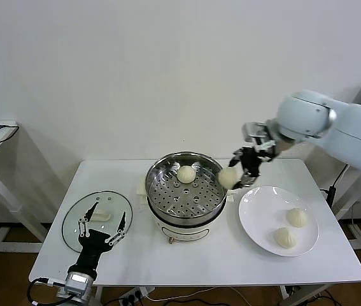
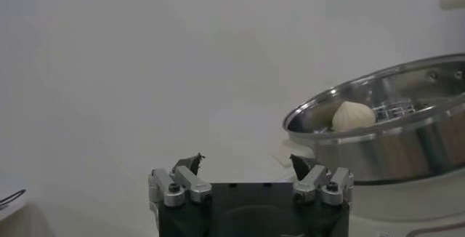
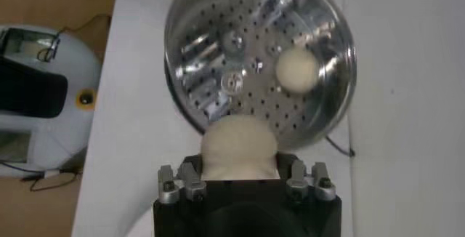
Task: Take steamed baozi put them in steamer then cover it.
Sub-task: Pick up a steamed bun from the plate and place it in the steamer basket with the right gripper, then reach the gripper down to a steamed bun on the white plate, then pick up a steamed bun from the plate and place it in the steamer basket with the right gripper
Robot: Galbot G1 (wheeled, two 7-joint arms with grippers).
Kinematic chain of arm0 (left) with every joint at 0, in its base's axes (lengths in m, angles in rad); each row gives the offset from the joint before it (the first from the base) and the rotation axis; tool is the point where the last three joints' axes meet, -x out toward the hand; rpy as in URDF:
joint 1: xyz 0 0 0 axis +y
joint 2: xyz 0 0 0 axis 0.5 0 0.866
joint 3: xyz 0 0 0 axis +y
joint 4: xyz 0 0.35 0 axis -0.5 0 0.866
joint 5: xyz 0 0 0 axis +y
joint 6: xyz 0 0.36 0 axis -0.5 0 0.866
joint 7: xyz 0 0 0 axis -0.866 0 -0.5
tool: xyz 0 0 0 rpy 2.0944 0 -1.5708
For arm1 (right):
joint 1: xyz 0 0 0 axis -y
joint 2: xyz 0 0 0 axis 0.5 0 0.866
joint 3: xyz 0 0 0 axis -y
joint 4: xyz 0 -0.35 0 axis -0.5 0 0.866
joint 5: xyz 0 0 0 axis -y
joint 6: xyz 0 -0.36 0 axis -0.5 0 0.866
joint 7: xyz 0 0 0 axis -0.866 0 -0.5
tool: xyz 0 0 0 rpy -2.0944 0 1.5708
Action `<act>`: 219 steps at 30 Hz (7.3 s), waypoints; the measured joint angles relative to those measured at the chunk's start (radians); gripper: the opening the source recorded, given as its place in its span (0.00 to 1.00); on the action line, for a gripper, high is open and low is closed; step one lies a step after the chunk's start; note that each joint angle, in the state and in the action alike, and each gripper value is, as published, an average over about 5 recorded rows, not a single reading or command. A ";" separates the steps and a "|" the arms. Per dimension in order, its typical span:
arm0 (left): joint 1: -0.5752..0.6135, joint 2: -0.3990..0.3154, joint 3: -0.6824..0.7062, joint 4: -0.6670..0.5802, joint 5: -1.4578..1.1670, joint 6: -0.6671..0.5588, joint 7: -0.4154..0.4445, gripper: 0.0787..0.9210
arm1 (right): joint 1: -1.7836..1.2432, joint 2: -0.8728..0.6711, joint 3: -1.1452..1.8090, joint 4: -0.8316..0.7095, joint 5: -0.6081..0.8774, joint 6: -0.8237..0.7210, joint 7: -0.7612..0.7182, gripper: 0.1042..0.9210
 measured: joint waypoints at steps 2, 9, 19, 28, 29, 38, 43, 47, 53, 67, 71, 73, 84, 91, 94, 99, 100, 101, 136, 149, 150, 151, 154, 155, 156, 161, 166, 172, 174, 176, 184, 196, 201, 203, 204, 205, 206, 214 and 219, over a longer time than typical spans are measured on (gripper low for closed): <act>-0.002 0.001 -0.003 -0.002 -0.002 0.001 0.000 0.88 | -0.003 0.052 -0.004 -0.026 0.007 -0.014 0.004 0.70; -0.006 0.009 -0.018 0.004 -0.006 0.006 0.001 0.88 | -0.065 0.229 0.010 -0.161 -0.011 -0.039 0.003 0.70; -0.016 0.014 -0.029 0.022 -0.010 0.009 0.003 0.88 | -0.202 0.431 0.067 -0.377 -0.097 -0.035 -0.017 0.70; -0.020 0.015 -0.029 0.035 -0.010 0.008 0.003 0.88 | -0.288 0.550 0.099 -0.525 -0.158 -0.013 -0.037 0.70; -0.020 0.015 -0.028 0.035 -0.010 0.008 0.003 0.88 | -0.295 0.558 0.102 -0.536 -0.163 -0.012 -0.039 0.70; -0.020 0.016 -0.028 0.041 -0.009 0.007 0.003 0.88 | -0.337 0.598 0.124 -0.591 -0.185 -0.005 -0.046 0.82; -0.018 0.016 -0.029 0.040 -0.008 0.007 0.003 0.88 | -0.339 0.594 0.138 -0.591 -0.189 -0.004 -0.049 0.88; -0.012 0.015 -0.028 0.039 -0.007 0.006 0.003 0.88 | -0.324 0.562 0.151 -0.568 -0.185 0.002 -0.060 0.88; -0.001 0.012 -0.019 0.020 -0.003 0.008 0.002 0.88 | -0.247 0.435 0.148 -0.478 -0.152 0.025 -0.091 0.88; 0.011 0.013 -0.014 -0.039 0.001 0.015 -0.001 0.88 | -0.221 -0.104 0.225 -0.176 -0.230 0.172 -0.237 0.88; 0.016 0.011 -0.006 -0.050 0.005 0.014 -0.003 0.88 | -0.322 -0.238 0.301 -0.140 -0.322 0.235 -0.273 0.88; 0.018 0.011 -0.003 -0.055 0.007 0.014 -0.004 0.88 | -0.377 -0.289 0.339 -0.130 -0.372 0.267 -0.286 0.88; 0.025 -0.003 0.013 -0.061 0.021 0.009 -0.008 0.88 | -0.708 -0.390 0.573 -0.155 -0.624 0.405 -0.312 0.88; 0.027 -0.008 0.011 -0.057 0.022 0.008 -0.008 0.88 | -0.857 -0.361 0.666 -0.199 -0.721 0.440 -0.305 0.88; 0.027 -0.009 0.011 -0.053 0.022 0.008 -0.009 0.88 | -0.902 -0.341 0.690 -0.215 -0.747 0.449 -0.297 0.88; 0.026 -0.010 0.013 -0.052 0.023 0.008 -0.009 0.88 | -0.954 -0.309 0.718 -0.242 -0.776 0.458 -0.277 0.88; 0.026 -0.010 0.013 -0.051 0.023 0.008 -0.009 0.88 | -0.963 -0.302 0.723 -0.247 -0.781 0.459 -0.272 0.88; 0.025 -0.011 0.013 -0.051 0.024 0.009 -0.010 0.88 | -0.971 -0.296 0.727 -0.252 -0.786 0.460 -0.267 0.88; 0.015 -0.013 0.011 -0.035 0.028 0.006 -0.007 0.88 | -1.049 -0.206 0.792 -0.300 -0.860 0.470 -0.247 0.71; 0.020 -0.012 0.018 -0.052 0.030 0.014 -0.008 0.88 | -0.747 -0.276 0.607 -0.217 -0.696 0.453 -0.264 0.71; 0.020 -0.012 0.018 -0.053 0.030 0.015 -0.008 0.88 | -0.705 -0.277 0.579 -0.209 -0.678 0.454 -0.265 0.71; 0.019 -0.011 0.018 -0.054 0.030 0.016 -0.008 0.88 | -0.660 -0.277 0.551 -0.200 -0.661 0.455 -0.265 0.71; 0.019 -0.010 0.018 -0.055 0.030 0.019 -0.009 0.88 | -0.521 -0.270 0.464 -0.175 -0.609 0.463 -0.265 0.71; 0.018 -0.009 0.018 -0.055 0.030 0.020 -0.009 0.88 | -0.476 -0.265 0.435 -0.168 -0.592 0.467 -0.265 0.71; 0.019 -0.009 0.017 -0.055 0.030 0.020 -0.009 0.88 | -0.431 -0.258 0.407 -0.161 -0.576 0.473 -0.264 0.71; 0.020 -0.005 0.011 -0.059 0.029 0.020 -0.009 0.88 | -0.235 -0.205 0.278 -0.133 -0.507 0.525 -0.252 0.71; 0.019 -0.001 0.002 -0.061 0.021 0.019 -0.007 0.88 | -0.112 -0.132 0.175 -0.110 -0.475 0.611 -0.227 0.71; 0.015 0.003 -0.009 -0.060 0.011 0.019 -0.005 0.88 | -0.028 -0.032 0.080 -0.104 -0.482 0.745 -0.177 0.71; 0.014 0.004 -0.012 -0.060 0.008 0.019 -0.004 0.88 | -0.013 0.002 0.058 -0.106 -0.496 0.791 -0.158 0.71; 0.012 0.004 -0.015 -0.059 0.005 0.019 -0.003 0.88 | -0.003 0.035 0.038 -0.107 -0.516 0.838 -0.139 0.71; 0.008 0.009 -0.030 -0.048 -0.008 0.016 0.002 0.88 | 0.001 0.148 -0.021 -0.094 -0.599 0.988 -0.063 0.71; -0.006 0.013 -0.038 -0.032 -0.018 0.016 0.006 0.88 | -0.046 0.238 -0.058 -0.082 -0.665 1.087 0.017 0.71; -0.011 0.012 -0.039 -0.024 -0.019 0.016 0.007 0.88 | -0.073 0.267 -0.064 -0.094 -0.677 1.106 0.028 0.71; -0.012 0.012 -0.040 -0.021 -0.019 0.015 0.007 0.88 | -0.084 0.278 -0.066 -0.100 -0.679 1.111 0.029 0.71; -0.012 0.012 -0.041 -0.020 -0.020 0.015 0.008 0.88 | -0.090 0.283 -0.066 -0.104 -0.681 1.113 0.029 0.71; -0.012 0.012 -0.042 -0.019 -0.020 0.015 0.008 0.88 | -0.096 0.288 -0.067 -0.108 -0.682 1.115 0.029 0.71; -0.012 0.012 -0.043 -0.017 -0.020 0.015 0.008 0.88 | -0.102 0.293 -0.067 -0.111 -0.684 1.116 0.028 0.71; -0.014 0.012 -0.049 -0.009 -0.023 0.013 0.011 0.88 | -0.152 0.325 -0.068 -0.139 -0.696 1.123 0.015 0.71; -0.014 0.012 -0.050 -0.008 -0.023 0.013 0.011 0.88 | -0.179 0.342 -0.063 -0.157 -0.706 1.126 0.009 0.71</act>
